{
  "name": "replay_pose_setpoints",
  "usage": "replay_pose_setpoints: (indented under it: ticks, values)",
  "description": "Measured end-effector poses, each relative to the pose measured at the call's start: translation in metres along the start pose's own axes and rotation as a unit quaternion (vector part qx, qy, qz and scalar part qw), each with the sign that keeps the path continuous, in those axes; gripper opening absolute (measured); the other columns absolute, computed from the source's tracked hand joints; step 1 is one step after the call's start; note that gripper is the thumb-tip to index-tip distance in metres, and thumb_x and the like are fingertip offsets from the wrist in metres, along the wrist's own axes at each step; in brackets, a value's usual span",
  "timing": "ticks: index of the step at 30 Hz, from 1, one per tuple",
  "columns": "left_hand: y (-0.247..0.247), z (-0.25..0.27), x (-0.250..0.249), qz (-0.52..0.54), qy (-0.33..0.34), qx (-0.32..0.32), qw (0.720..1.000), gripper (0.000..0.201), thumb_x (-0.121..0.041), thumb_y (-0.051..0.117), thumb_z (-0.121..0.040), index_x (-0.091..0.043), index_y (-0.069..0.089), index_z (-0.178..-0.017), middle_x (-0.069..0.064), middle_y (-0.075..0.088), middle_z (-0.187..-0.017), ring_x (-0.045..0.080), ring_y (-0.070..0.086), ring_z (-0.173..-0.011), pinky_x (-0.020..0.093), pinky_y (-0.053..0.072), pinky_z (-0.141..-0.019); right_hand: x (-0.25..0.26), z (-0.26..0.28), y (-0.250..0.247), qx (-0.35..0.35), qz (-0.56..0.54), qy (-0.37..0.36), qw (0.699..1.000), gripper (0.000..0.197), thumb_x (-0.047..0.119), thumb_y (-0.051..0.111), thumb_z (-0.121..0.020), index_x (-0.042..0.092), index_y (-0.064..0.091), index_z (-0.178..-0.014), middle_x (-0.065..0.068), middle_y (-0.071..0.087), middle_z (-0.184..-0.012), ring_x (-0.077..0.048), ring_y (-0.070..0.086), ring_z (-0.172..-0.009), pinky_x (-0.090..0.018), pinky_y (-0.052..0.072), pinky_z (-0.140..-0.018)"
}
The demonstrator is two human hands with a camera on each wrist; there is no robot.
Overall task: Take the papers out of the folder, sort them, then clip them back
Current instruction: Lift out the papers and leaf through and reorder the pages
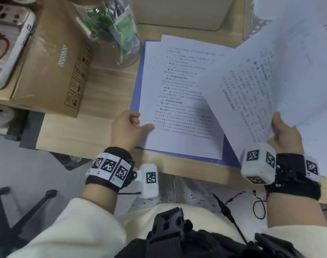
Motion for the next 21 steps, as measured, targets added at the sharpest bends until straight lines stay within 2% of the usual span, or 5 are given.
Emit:
replay_pose_setpoints:
  ticks: [2, 5, 7, 12, 21]
  values:
    - [0.004, 0.005, -0.013, -0.085, 0.029, -0.027, 0.996, 0.060, -0.034, 0.082, -0.059, -0.013, 0.053, -0.107, 0.004, 0.056, -0.098, 0.019, 0.054, -0.083, 0.033, 0.047, -0.082, -0.004, 0.004, 0.001, 0.003, -0.005, 0.027, 1.000, 0.087, 0.042, 0.087, -0.053, 0.011, 0.058, -0.128, -0.007, 0.059, -0.134, -0.026, 0.059, -0.120, -0.046, 0.053, -0.090]
    - [0.017, 0.011, -0.024, -0.174, 0.039, -0.026, 0.984, 0.072, -0.028, 0.082, -0.060, -0.007, 0.044, -0.117, 0.014, 0.052, -0.117, 0.030, 0.053, -0.104, 0.038, 0.042, -0.089, -0.007, 0.013, 0.007, 0.020, -0.014, 0.074, 0.997, 0.035, 0.042, 0.055, -0.088, 0.017, 0.079, -0.091, -0.001, 0.076, -0.100, -0.015, 0.073, -0.089, -0.030, 0.060, -0.063]
    - [0.023, 0.011, -0.024, -0.185, 0.023, -0.018, 0.982, 0.069, -0.023, 0.081, -0.063, -0.006, 0.042, -0.117, 0.016, 0.056, -0.116, 0.034, 0.054, -0.106, 0.038, 0.041, -0.086, -0.009, 0.017, 0.008, 0.045, -0.020, 0.097, 0.994, 0.055, 0.047, 0.039, -0.096, 0.020, 0.080, -0.073, 0.003, 0.078, -0.082, -0.011, 0.074, -0.073, -0.026, 0.058, -0.053]
    - [0.026, 0.009, -0.022, -0.185, -0.001, -0.011, 0.983, 0.064, -0.019, 0.079, -0.067, -0.007, 0.042, -0.117, 0.016, 0.062, -0.112, 0.035, 0.057, -0.105, 0.040, 0.043, -0.086, -0.010, 0.017, -0.005, 0.008, -0.030, 0.109, 0.994, 0.049, 0.053, 0.041, -0.093, 0.023, 0.057, -0.129, 0.002, 0.073, -0.108, -0.014, 0.073, -0.090, -0.033, 0.060, -0.067]
    - [0.027, 0.012, -0.028, -0.213, 0.025, -0.030, 0.976, 0.051, -0.018, 0.079, -0.065, -0.008, 0.055, -0.109, 0.014, 0.053, -0.119, 0.032, 0.052, -0.108, 0.035, 0.039, -0.090, -0.010, 0.021, 0.005, 0.017, -0.045, 0.119, 0.992, 0.045, 0.050, 0.045, -0.090, 0.022, 0.061, -0.121, -0.002, 0.070, -0.114, -0.016, 0.073, -0.089, -0.036, 0.061, -0.065]
Point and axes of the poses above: each hand's wrist, its own z-axis away from the middle knuckle, its own y-axis out of the palm, x = y × z, the point moved 9 cm from there along -z, towards the middle knuckle
